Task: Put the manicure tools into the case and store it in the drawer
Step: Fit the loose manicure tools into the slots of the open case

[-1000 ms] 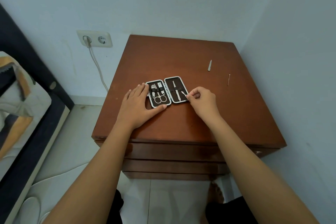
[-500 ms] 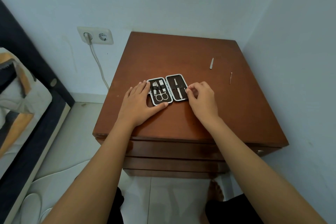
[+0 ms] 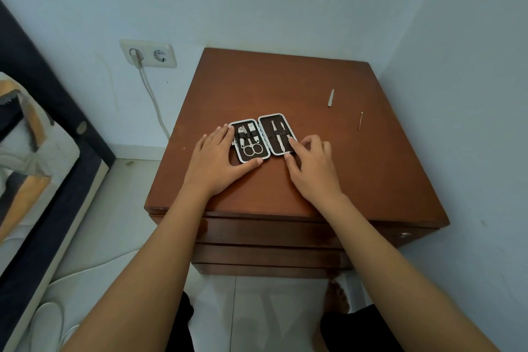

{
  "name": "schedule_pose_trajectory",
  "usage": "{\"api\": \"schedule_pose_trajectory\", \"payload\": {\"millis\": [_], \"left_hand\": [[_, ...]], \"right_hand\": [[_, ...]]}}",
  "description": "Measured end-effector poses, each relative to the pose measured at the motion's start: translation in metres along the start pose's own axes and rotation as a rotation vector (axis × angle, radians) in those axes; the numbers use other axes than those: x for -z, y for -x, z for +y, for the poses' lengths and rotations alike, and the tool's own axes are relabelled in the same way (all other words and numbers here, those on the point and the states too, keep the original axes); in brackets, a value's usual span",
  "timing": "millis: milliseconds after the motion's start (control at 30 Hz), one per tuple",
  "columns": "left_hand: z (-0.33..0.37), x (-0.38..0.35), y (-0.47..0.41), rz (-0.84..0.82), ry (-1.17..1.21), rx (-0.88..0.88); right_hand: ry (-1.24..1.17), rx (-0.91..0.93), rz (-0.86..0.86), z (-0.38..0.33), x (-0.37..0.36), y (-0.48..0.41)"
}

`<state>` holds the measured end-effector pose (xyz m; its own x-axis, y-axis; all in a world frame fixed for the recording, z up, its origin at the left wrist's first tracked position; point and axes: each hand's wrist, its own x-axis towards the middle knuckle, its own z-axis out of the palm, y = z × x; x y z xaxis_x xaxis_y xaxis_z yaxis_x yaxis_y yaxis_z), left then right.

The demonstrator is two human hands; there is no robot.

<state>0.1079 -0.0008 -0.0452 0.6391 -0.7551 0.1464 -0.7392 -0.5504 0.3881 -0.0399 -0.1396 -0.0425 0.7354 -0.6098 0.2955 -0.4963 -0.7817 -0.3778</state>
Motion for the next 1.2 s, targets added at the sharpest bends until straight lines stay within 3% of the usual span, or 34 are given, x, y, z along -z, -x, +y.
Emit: {"api": "schedule_pose_trajectory", "payload": {"millis": [67,200,333,500,733,1033,1200], "left_hand": [[0.0,0.001,0.001,0.002,0.011,0.004],[0.0,0.001,0.001,0.001,0.019,-0.001],[0.0,0.0,0.0,0.007,0.025,-0.01],[0.0,0.0,-0.001,0.019,0.028,-0.014],[0.0,0.0,-0.002,0.01,0.013,-0.012],[0.001,0.003,0.001,-0.007,0.008,0.005],[0.001,0.003,0.002,-0.016,0.013,0.006]], "right_hand": [[-0.012,0.005,-0.033,0.0,0.0,-0.005],[-0.392,-0.129,0.084,0.012,0.005,-0.02],[-0.156,-0.187,0.123,0.043,0.005,-0.057],[0.084,-0.215,-0.171,0.072,0.001,-0.102],[0.126,-0.114,-0.229,0.063,0.001,-0.083],[-0.197,-0.04,-0.047,0.045,0.023,-0.005],[-0.291,-0.239,0.11,0.046,0.026,0.003]]}}
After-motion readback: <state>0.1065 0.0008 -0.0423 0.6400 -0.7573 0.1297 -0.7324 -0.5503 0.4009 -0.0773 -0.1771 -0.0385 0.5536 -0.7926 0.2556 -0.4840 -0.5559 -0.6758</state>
